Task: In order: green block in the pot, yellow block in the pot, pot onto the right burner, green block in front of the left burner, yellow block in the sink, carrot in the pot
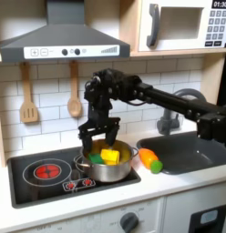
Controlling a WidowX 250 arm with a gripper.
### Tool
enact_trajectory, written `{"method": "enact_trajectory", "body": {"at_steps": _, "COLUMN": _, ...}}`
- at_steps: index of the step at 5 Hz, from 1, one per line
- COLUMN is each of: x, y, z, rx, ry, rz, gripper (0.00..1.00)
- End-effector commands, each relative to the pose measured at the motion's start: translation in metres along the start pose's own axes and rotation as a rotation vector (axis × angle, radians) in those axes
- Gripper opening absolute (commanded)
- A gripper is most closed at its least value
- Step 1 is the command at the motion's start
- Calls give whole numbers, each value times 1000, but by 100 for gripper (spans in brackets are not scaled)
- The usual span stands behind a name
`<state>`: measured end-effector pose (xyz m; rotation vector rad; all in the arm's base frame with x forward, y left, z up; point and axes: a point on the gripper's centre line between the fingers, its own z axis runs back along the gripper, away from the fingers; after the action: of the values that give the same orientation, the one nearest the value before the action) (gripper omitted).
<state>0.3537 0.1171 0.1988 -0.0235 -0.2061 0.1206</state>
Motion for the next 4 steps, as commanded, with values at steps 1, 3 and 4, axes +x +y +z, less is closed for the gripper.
{"method": "enact_trajectory", "body": {"at_steps": 1, "x": -5, "y": 3, "z": -9, "rx": 4, "ry": 23, "rz": -10, "gripper": 100}}
{"method": "enact_trajectory", "body": {"at_steps": 3, "x": -8, "y": 3, "z": -17, "rx": 0, "ry": 40, "rz": -11, "gripper": 100}}
{"method": "enact_trajectory", "body": {"at_steps": 4, "x": -12, "y": 2, "z": -21, "rx": 4, "ry": 58, "rz": 3, "gripper": 100}}
